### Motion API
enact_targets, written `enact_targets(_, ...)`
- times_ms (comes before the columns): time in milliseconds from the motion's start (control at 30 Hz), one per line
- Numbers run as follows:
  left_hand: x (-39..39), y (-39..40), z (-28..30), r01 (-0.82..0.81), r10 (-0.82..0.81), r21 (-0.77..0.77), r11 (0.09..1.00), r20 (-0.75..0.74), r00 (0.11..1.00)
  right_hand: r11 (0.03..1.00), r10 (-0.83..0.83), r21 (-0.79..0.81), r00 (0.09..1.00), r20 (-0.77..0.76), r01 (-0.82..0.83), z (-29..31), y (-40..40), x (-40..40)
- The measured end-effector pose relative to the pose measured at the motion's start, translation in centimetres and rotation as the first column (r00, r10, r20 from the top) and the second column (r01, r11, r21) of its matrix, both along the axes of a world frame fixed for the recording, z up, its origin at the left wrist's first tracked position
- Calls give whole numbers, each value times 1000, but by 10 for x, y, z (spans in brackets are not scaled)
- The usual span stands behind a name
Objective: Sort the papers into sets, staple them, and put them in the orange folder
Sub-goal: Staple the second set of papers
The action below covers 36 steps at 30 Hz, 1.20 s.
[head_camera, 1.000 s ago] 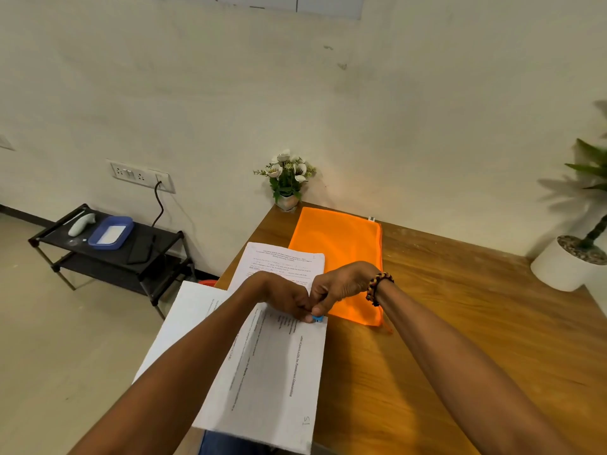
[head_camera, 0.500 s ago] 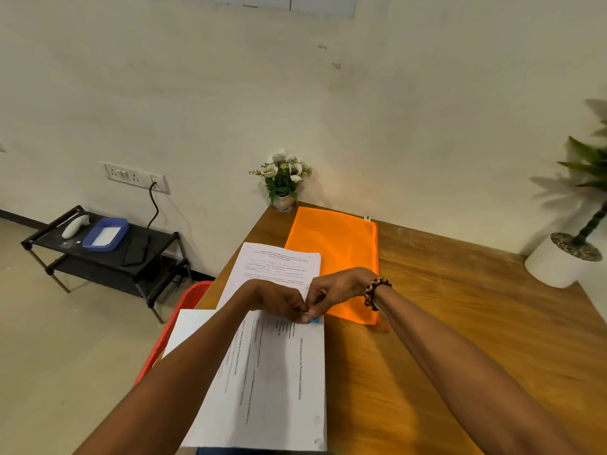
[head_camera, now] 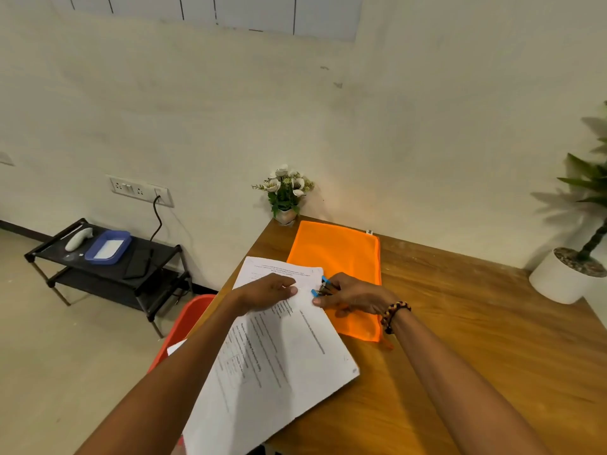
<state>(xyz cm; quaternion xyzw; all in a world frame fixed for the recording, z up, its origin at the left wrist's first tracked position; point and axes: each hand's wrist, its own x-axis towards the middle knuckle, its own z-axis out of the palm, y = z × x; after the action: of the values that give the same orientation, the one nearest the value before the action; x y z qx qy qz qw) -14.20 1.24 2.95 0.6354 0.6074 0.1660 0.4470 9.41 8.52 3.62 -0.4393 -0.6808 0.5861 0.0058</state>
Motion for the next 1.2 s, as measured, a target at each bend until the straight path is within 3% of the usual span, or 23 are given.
enact_targets(100,-6,2,-6,-188,182,31,982,143,973,998,19,63,1000,11,-19,-5,3,-5)
enact_targets(233,-18,2,-9,-337,303,99,936,256,918,978,-29,208,999,39,20,-3,13,-14)
enact_targets(333,-32,4,-20,-494,421,123,861,374,827,955,-23,295,1000,-12,25,0,21,-20)
enact_targets(500,-48,5,-32,-709,633,129,693,360,685,871,-258,425,966,-35,248,-23,39,-35)
enact_targets(767,-44,11,-40,-765,726,144,627,247,642,669,-516,610,856,-31,425,-55,44,-72)
enact_targets(967,-50,16,-37,-824,783,-39,565,340,521,669,-536,622,844,24,407,-79,53,-72)
enact_targets(1200,-49,15,-41,-770,689,-7,638,451,567,655,-492,653,870,-11,379,-77,46,-67)
